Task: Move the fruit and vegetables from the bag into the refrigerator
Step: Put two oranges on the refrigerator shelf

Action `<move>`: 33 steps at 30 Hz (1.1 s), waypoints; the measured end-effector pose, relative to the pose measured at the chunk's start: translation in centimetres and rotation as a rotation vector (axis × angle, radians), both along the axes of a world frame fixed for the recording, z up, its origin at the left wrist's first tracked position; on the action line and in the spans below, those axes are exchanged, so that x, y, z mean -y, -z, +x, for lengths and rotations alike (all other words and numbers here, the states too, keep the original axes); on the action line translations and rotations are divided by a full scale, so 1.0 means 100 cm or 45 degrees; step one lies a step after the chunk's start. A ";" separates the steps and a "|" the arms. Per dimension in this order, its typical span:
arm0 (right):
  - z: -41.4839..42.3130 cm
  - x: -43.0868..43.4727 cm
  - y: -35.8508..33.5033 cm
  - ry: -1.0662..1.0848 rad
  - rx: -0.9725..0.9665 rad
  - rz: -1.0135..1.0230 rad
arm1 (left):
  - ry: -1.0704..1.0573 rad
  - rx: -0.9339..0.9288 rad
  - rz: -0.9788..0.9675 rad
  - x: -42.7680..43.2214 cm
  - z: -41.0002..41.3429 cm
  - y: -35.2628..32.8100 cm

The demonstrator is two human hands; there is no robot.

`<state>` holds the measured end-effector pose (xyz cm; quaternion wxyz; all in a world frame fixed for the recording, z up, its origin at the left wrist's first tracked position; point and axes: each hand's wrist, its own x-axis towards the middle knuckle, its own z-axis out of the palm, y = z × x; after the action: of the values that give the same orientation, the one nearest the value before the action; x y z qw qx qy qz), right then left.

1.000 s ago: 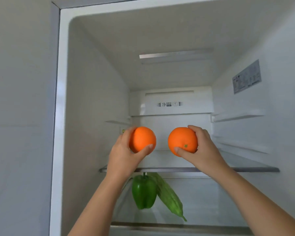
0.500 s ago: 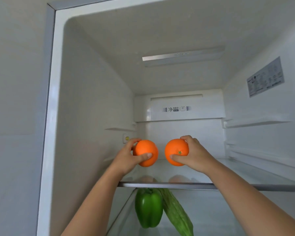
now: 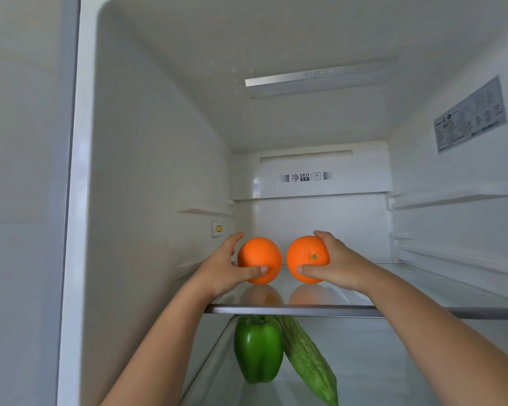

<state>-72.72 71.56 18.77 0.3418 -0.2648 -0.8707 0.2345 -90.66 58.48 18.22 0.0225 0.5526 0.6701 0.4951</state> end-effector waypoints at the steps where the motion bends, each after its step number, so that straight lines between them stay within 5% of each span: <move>1: 0.000 -0.001 0.000 -0.001 0.004 -0.005 | 0.002 0.001 0.000 0.000 0.000 0.000; 18: 0.005 0.006 -0.002 0.027 -0.055 0.077 | -0.035 -0.094 0.043 0.006 0.010 0.001; 24: 0.009 0.014 -0.003 0.062 -0.133 0.140 | -0.260 -0.465 0.141 0.015 0.025 0.002; 33: 0.020 0.055 0.005 0.177 -0.338 0.709 | -0.550 -0.747 0.401 0.059 0.068 0.022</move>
<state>-70.69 66.06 18.32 0.5271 -0.1871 -0.8289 -0.0041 -83.88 52.58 16.04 -0.3596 0.5137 0.6646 0.4062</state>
